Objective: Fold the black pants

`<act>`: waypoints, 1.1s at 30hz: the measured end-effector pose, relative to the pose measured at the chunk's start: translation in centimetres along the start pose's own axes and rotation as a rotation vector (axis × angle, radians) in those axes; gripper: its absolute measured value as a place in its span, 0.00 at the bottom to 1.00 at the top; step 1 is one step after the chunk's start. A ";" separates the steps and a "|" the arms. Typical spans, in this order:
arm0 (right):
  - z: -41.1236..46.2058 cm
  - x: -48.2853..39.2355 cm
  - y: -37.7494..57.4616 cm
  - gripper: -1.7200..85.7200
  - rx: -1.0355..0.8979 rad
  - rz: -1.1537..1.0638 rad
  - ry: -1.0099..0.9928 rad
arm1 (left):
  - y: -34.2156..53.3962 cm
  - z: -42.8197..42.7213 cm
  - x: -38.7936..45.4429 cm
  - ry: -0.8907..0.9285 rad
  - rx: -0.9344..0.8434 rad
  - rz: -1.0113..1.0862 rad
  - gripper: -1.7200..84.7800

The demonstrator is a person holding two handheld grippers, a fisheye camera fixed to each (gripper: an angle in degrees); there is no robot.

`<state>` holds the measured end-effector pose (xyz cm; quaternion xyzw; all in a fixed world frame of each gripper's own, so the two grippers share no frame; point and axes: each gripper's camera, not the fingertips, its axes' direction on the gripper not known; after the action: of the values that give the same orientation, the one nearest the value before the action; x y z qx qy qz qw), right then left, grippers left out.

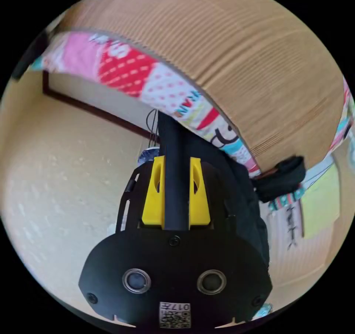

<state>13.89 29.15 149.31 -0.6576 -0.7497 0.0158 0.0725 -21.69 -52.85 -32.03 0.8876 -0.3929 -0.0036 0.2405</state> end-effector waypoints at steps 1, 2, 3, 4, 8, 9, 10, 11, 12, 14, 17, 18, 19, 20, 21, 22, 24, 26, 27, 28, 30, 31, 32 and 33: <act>1.3 -1.9 -0.9 0.02 -0.013 -0.006 0.008 | 3.3 -0.4 -3.5 0.122 0.076 -0.080 0.14; 3.0 -4.8 -2.0 0.02 -0.030 -0.038 0.002 | 6.5 -0.1 -6.1 0.245 0.153 -0.141 0.14; 4.0 -6.4 -2.6 0.02 -0.041 -0.063 -0.010 | 8.1 0.2 -7.1 0.306 0.190 -0.165 0.14; 6.3 -10.0 -3.6 0.02 -0.078 -0.109 -0.036 | 10.8 1.4 -8.2 0.423 0.254 -0.198 0.13; 15.4 -21.8 -4.2 0.02 -0.167 -0.234 -0.147 | 17.4 7.6 -6.5 0.787 0.405 -0.216 0.11; 16.0 -22.7 -3.9 0.02 -0.128 -0.222 -0.191 | 18.1 8.2 -5.9 0.824 0.411 -0.210 0.10; 16.9 -24.0 -3.4 0.02 -0.046 -0.195 -0.296 | 18.7 8.7 -4.9 0.878 0.364 -0.186 0.10; 17.8 -25.3 -3.3 0.03 0.011 -0.182 -0.391 | 19.2 7.7 -4.2 0.862 0.321 -0.151 0.10; 18.0 -25.8 -3.4 0.03 0.036 -0.173 -0.413 | 19.5 6.8 -3.8 0.831 0.326 -0.127 0.10; 18.2 -27.4 -3.9 0.03 0.124 -0.103 -0.366 | 21.7 2.5 -2.2 0.709 0.391 -0.028 0.10; 18.2 -28.0 -4.1 0.03 0.166 -0.106 -0.307 | 24.1 -1.3 0.0 0.676 0.429 0.108 0.10; 18.2 -28.1 -4.1 0.03 0.167 -0.146 -0.296 | 24.5 -1.7 0.3 0.672 0.432 0.122 0.10; 18.1 -28.2 -4.2 0.03 0.155 -0.255 -0.284 | 25.4 -2.4 0.6 0.662 0.439 0.139 0.10; 18.0 -27.8 -4.1 0.03 0.131 -0.403 -0.310 | 26.2 -2.8 0.8 0.651 0.440 0.147 0.10; 17.9 -27.5 -4.1 0.03 0.113 -0.485 -0.352 | 26.6 -2.8 0.9 0.647 0.438 0.149 0.10; 17.6 -26.3 -4.0 0.02 0.060 -0.623 -0.453 | 27.2 -2.7 0.8 0.639 0.426 0.150 0.10; 17.5 -24.3 -4.1 0.02 -0.034 -0.707 -0.483 | 28.0 -2.3 0.3 0.621 0.400 0.142 0.10; 17.5 -21.1 -4.2 0.02 -0.147 -0.704 -0.326 | 28.7 -1.8 -1.3 0.630 0.318 0.080 0.10; 17.5 -20.3 -4.2 0.02 -0.168 -0.693 -0.267 | 28.8 -2.0 -1.8 0.642 0.300 0.065 0.10; 17.3 -18.5 -4.3 0.02 -0.192 -0.667 -0.142 | 29.2 -2.7 -2.9 0.658 0.289 0.037 0.10; 16.8 -15.8 -4.3 0.02 -0.190 -0.627 0.033 | 30.2 -4.4 -4.3 0.665 0.309 0.003 0.10; 16.4 -13.9 -4.2 0.02 -0.171 -0.599 0.129 | 30.8 -5.5 -5.0 0.676 0.322 -0.002 0.10; 16.2 -12.0 -4.1 0.02 -0.144 -0.563 0.196 | 31.2 -6.6 -5.5 0.695 0.329 0.010 0.10; 16.1 -11.0 -4.1 0.02 -0.129 -0.543 0.218 | 31.3 -7.2 -5.7 0.706 0.330 0.023 0.10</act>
<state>9.18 18.86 132.92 -0.4343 -0.8853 -0.1223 0.1123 -45.99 -63.84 -13.19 0.8565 -0.2912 0.3678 0.2151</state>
